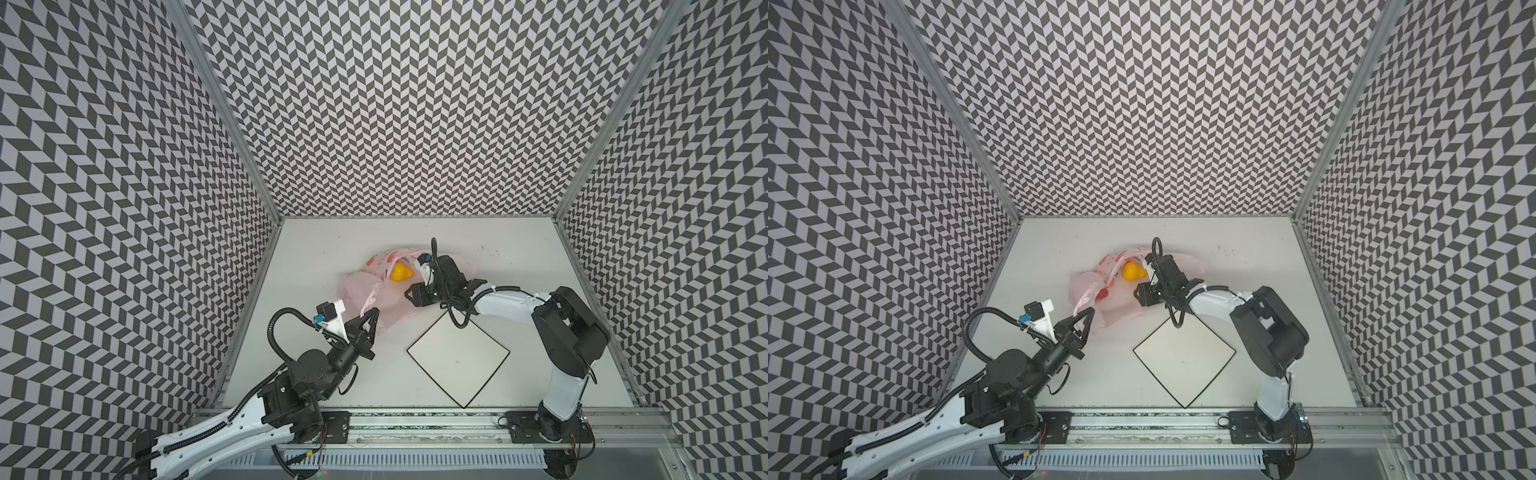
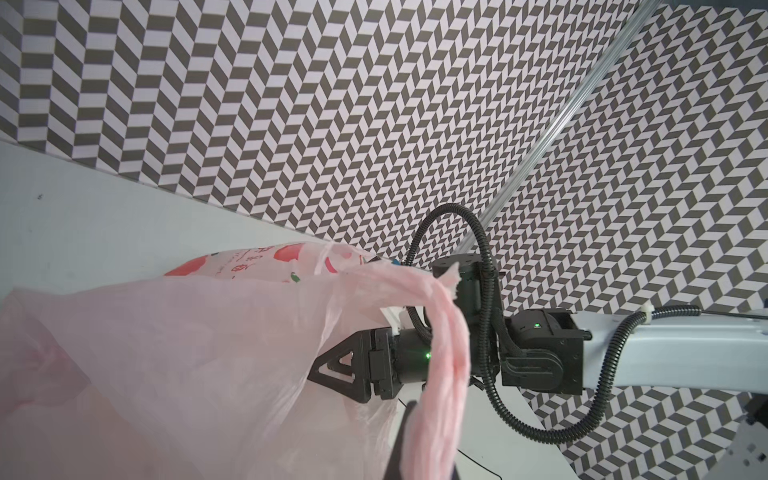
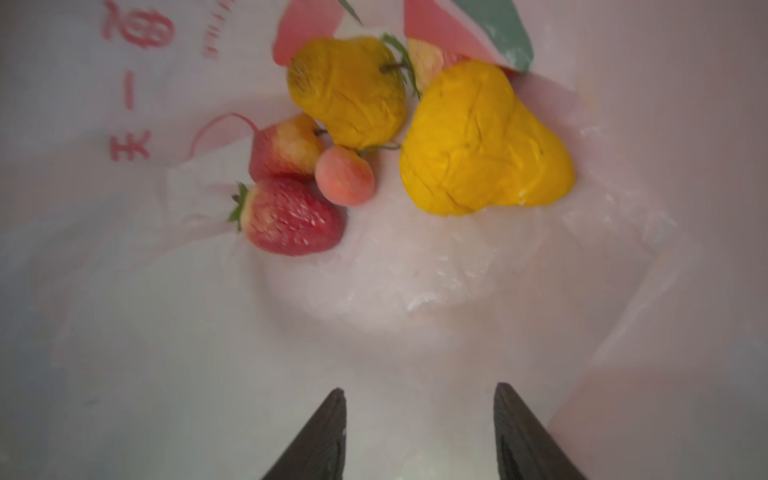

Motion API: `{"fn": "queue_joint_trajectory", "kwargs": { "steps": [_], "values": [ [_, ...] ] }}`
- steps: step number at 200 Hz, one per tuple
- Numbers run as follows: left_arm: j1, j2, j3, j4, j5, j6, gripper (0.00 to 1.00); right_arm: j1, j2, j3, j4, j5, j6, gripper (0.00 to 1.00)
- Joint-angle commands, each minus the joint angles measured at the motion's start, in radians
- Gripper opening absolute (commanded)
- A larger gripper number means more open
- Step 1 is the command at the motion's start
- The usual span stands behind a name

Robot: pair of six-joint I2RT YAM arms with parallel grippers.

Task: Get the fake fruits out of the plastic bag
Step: 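Grasp bag handle with left gripper while right gripper descends onto yellow pear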

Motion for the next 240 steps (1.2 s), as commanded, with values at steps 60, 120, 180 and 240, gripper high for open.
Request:
{"fn": "queue_joint_trajectory", "kwargs": {
  "steps": [60, 120, 180, 240],
  "values": [
    [0.001, -0.07, -0.06, -0.047, 0.042, -0.119, 0.0, 0.018, 0.035, 0.075, 0.217, 0.171, 0.168, 0.71],
    [0.001, -0.053, -0.045, -0.009, 0.09, -0.119, 0.0, 0.019, 0.175, 0.195, 0.263, 0.313, 0.203, 0.82],
    [0.0, -0.025, -0.039, 0.028, 0.127, -0.124, 0.0, 0.018, 0.336, 0.345, 0.232, 0.4, 0.188, 0.98],
    [0.0, -0.026, -0.039, 0.035, 0.138, -0.133, 0.0, 0.019, 0.481, 0.494, 0.144, 0.469, 0.186, 1.0]
  ]
}}
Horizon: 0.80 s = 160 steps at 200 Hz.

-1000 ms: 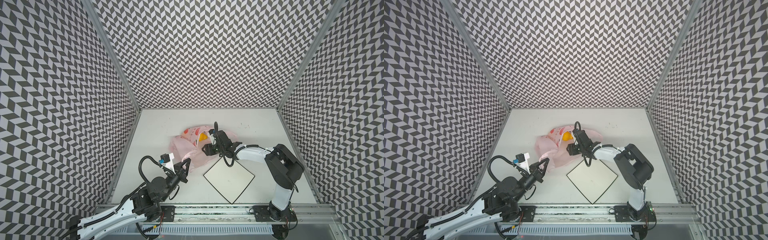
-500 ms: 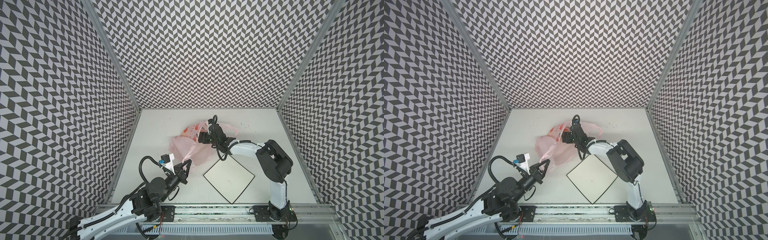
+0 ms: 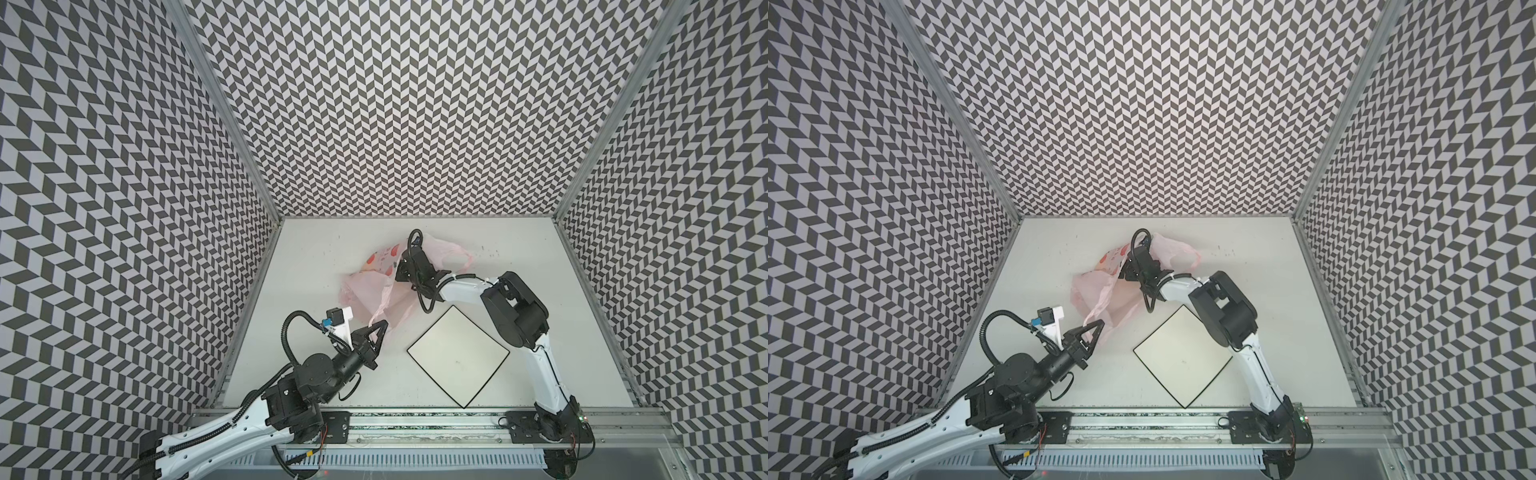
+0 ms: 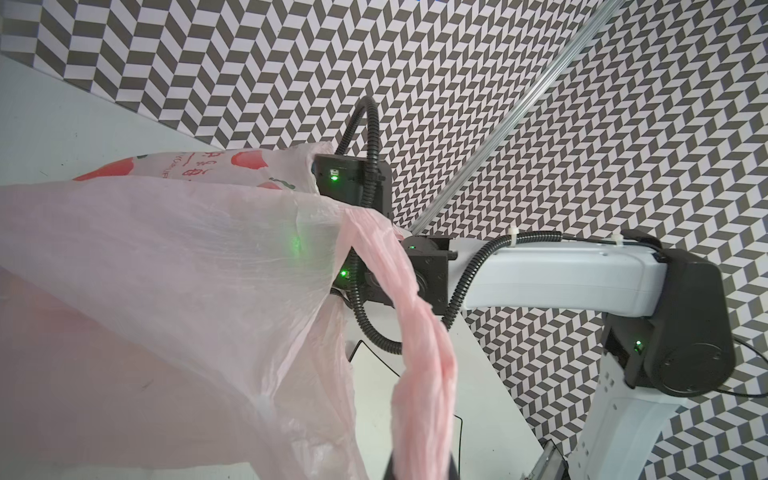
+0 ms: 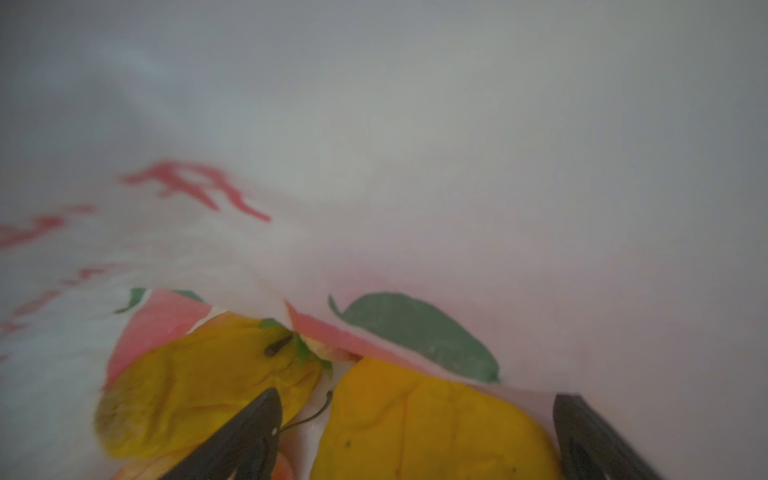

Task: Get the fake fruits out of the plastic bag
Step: 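Grasp bag handle with left gripper while right gripper descends onto yellow pear, then lift the yellow pear out with the right gripper and release it on the white board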

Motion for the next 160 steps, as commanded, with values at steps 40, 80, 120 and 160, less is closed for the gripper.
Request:
{"fn": "queue_joint_trajectory", "kwargs": {
  "steps": [40, 80, 120, 160],
  "values": [
    [0.0, -0.011, 0.015, 0.025, -0.006, -0.034, 0.0, 0.003, 0.078, 0.07, -0.027, 0.091, -0.005, 0.91],
    [0.001, -0.025, -0.016, 0.039, -0.035, -0.061, 0.0, 0.003, 0.04, 0.067, -0.046, 0.056, -0.03, 0.67],
    [0.001, -0.042, -0.034, 0.043, -0.099, -0.077, 0.0, 0.014, -0.103, -0.028, -0.004, -0.096, -0.062, 0.51],
    [0.0, -0.041, -0.053, 0.083, -0.146, -0.09, 0.0, 0.032, -0.263, -0.163, 0.026, -0.219, -0.088, 0.51]
  ]
}}
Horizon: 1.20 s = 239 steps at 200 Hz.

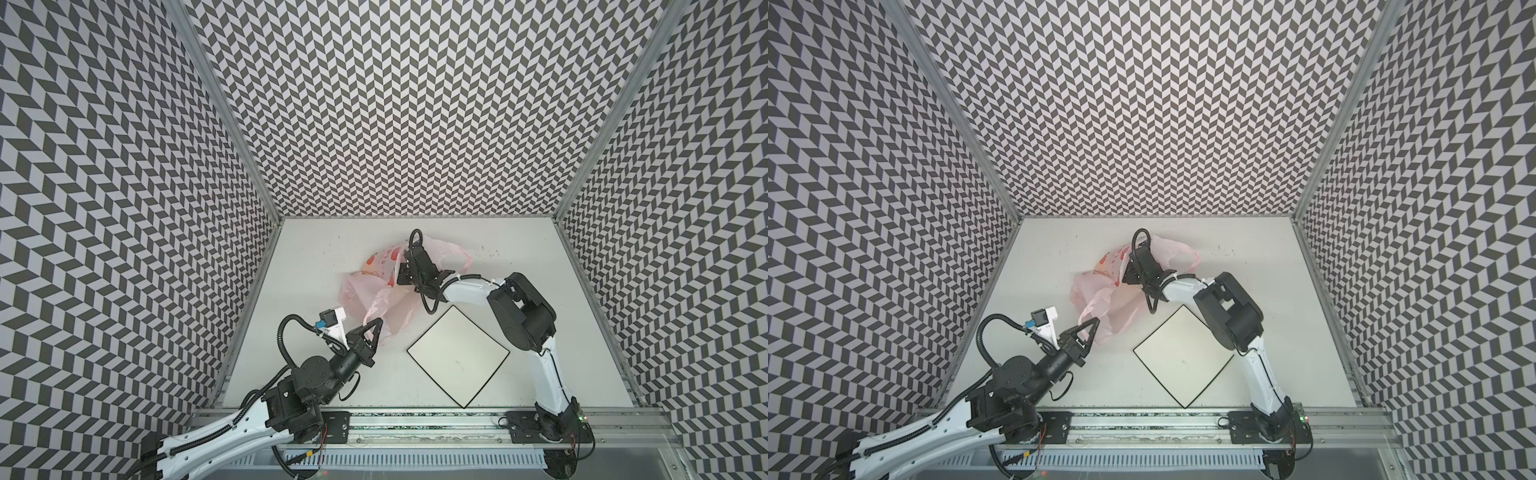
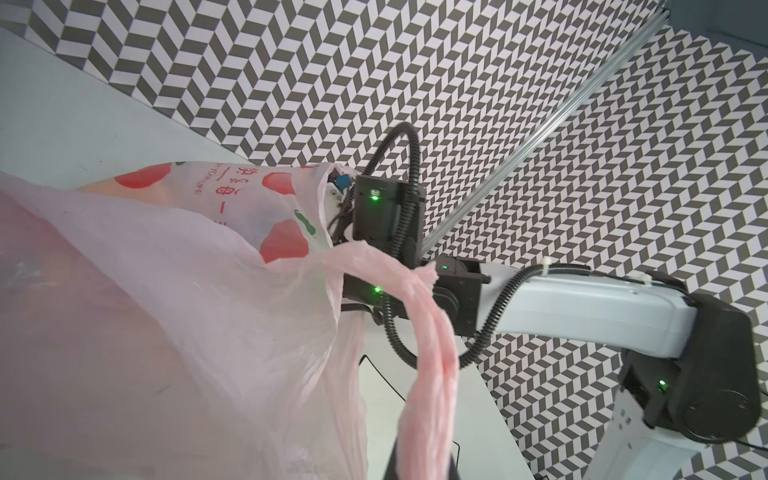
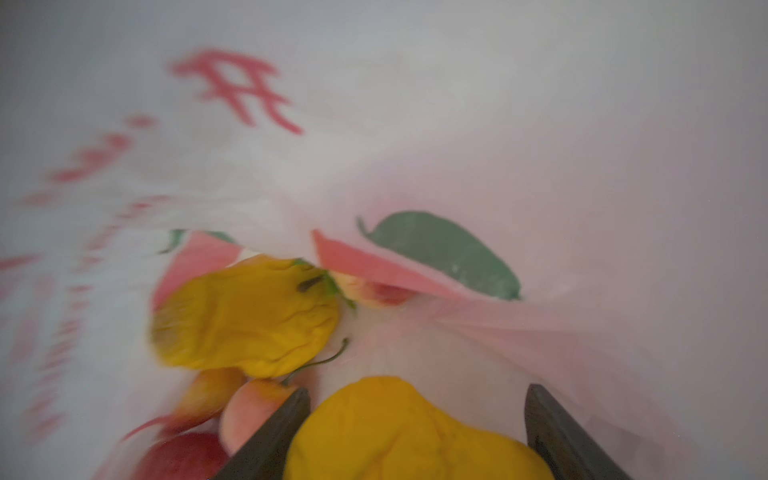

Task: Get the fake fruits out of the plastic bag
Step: 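Lift the yellow pear out with the right gripper and release it on the white board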

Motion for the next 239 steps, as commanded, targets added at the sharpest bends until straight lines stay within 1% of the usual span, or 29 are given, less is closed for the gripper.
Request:
{"fn": "queue_joint_trajectory", "kwargs": {
  "steps": [1, 54, 104, 136, 158, 175, 192, 213, 239],
  "values": [
    [0.001, -0.005, -0.013, 0.05, -0.062, -0.031, 0.0, 0.018, -0.128, -0.058, 0.07, -0.113, -0.024, 0.51],
    [0.0, 0.019, -0.01, 0.104, -0.105, -0.026, 0.0, 0.052, -0.334, -0.235, -0.002, -0.229, -0.086, 0.52],
    [0.001, 0.018, -0.022, 0.132, -0.165, -0.026, 0.0, 0.059, -0.581, -0.424, -0.107, -0.264, -0.141, 0.52],
    [0.001, 0.024, -0.031, 0.135, -0.173, -0.031, 0.0, 0.077, -0.773, -0.508, -0.203, -0.256, -0.18, 0.53],
    [0.001, 0.025, -0.04, 0.135, -0.176, -0.041, 0.0, 0.107, -0.874, -0.554, -0.312, -0.207, -0.199, 0.54],
    [0.001, 0.025, -0.045, 0.137, -0.177, -0.047, 0.0, 0.131, -0.942, -0.61, -0.383, -0.176, -0.172, 0.55],
    [0.001, 0.028, -0.045, 0.138, -0.179, -0.049, 0.0, 0.154, -1.013, -0.691, -0.407, -0.15, -0.117, 0.55],
    [0.002, 0.039, -0.042, 0.142, -0.18, -0.05, 0.0, 0.163, -1.073, -0.804, -0.383, -0.097, -0.029, 0.55],
    [0.001, 0.054, -0.037, 0.14, -0.174, -0.054, 0.0, 0.163, -1.085, -0.918, -0.316, 0.005, 0.076, 0.56]
  ]
}}
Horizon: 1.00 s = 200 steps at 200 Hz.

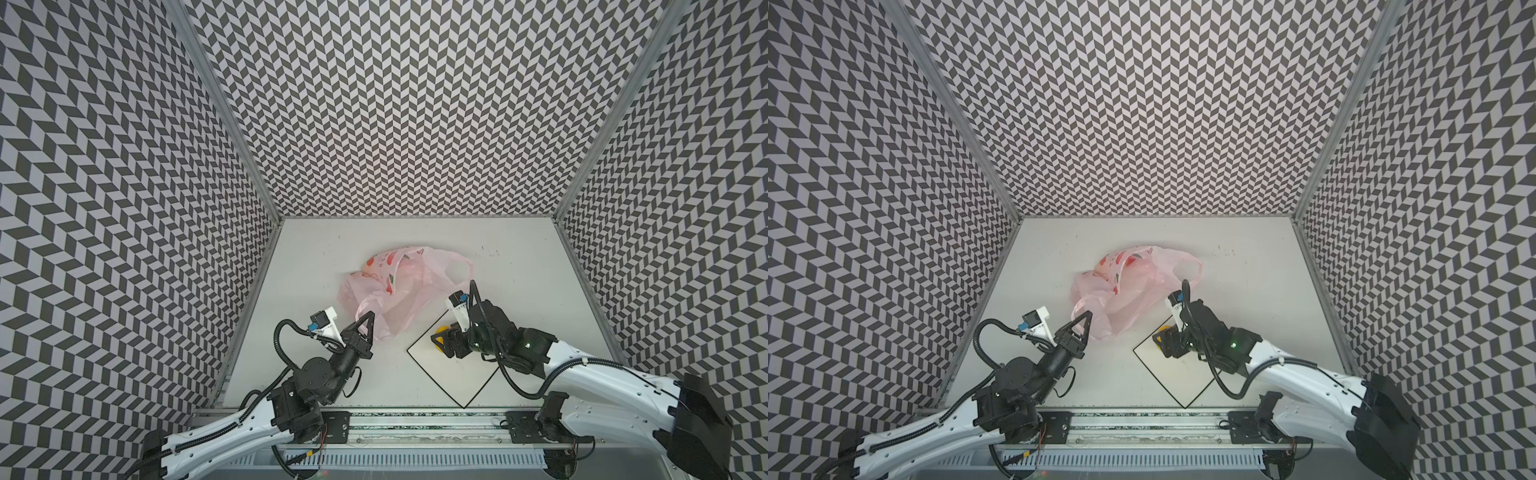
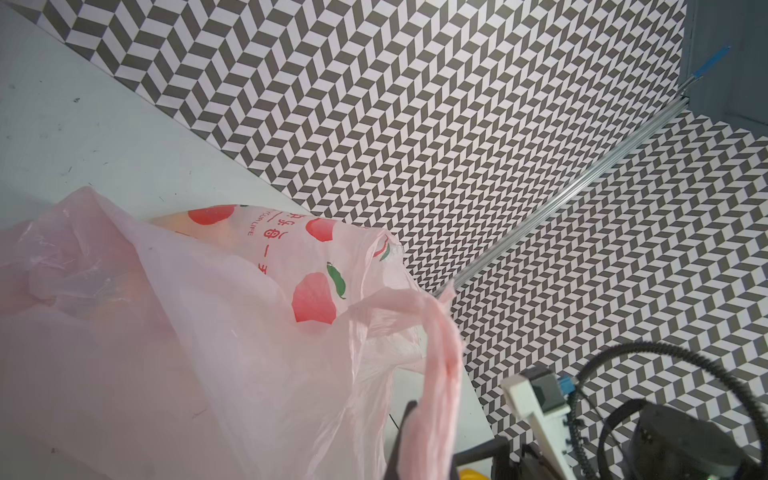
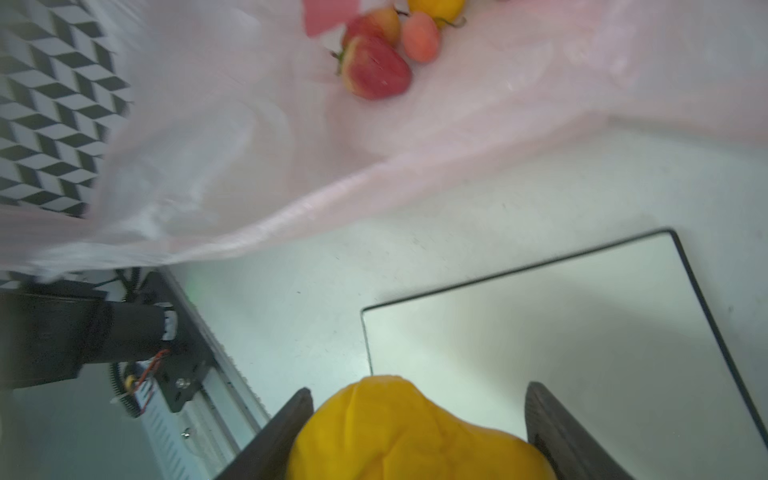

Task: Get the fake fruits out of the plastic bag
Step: 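Lift the yellow pear out with the right gripper and release it on the white board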

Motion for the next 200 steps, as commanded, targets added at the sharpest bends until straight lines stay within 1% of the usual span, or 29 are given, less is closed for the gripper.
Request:
{"fn": "queue_joint_trajectory", "kwargs": {
  "steps": [1, 27, 47, 65, 93, 104, 117, 145, 174, 200],
  "values": [
    [0.001, 0.012, 0.001, 0.017, -0.019, -0.022, 0.0, 0.003, -0.017, -0.075, 0.053, 0.127, 0.131, 0.56],
    [0.001, 0.016, 0.007, 0.005, -0.015, -0.027, 0.0, 0.001, 0.028, -0.109, 0.148, 0.252, 0.197, 0.56],
    [0.001, 0.014, 0.01, -0.006, -0.015, -0.032, 0.0, -0.001, 0.094, -0.109, 0.217, 0.322, 0.209, 0.57],
    [0.002, 0.011, 0.015, -0.016, -0.012, -0.035, 0.0, -0.006, 0.163, -0.094, 0.256, 0.333, 0.207, 0.6],
    [0.001, 0.005, 0.019, -0.036, -0.006, -0.038, 0.0, -0.014, 0.269, -0.072, 0.267, 0.321, 0.204, 0.65],
    [0.001, 0.001, 0.019, -0.038, -0.002, -0.04, 0.0, -0.013, 0.294, -0.07, 0.272, 0.313, 0.204, 0.7],
    [0.0, -0.003, 0.02, -0.042, 0.002, -0.041, 0.0, -0.013, 0.303, -0.069, 0.27, 0.3, 0.202, 0.8],
    [0.001, -0.014, 0.015, -0.052, 0.003, -0.049, 0.0, -0.013, 0.252, -0.083, 0.24, 0.29, 0.201, 1.0],
    [0.001, -0.016, 0.013, -0.053, -0.001, -0.049, 0.0, -0.013, 0.118, -0.084, 0.158, 0.279, 0.179, 1.0],
    [0.002, -0.017, 0.014, -0.053, -0.008, -0.046, 0.0, -0.013, -0.073, -0.065, 0.067, 0.262, 0.13, 0.99]
  ]
}}
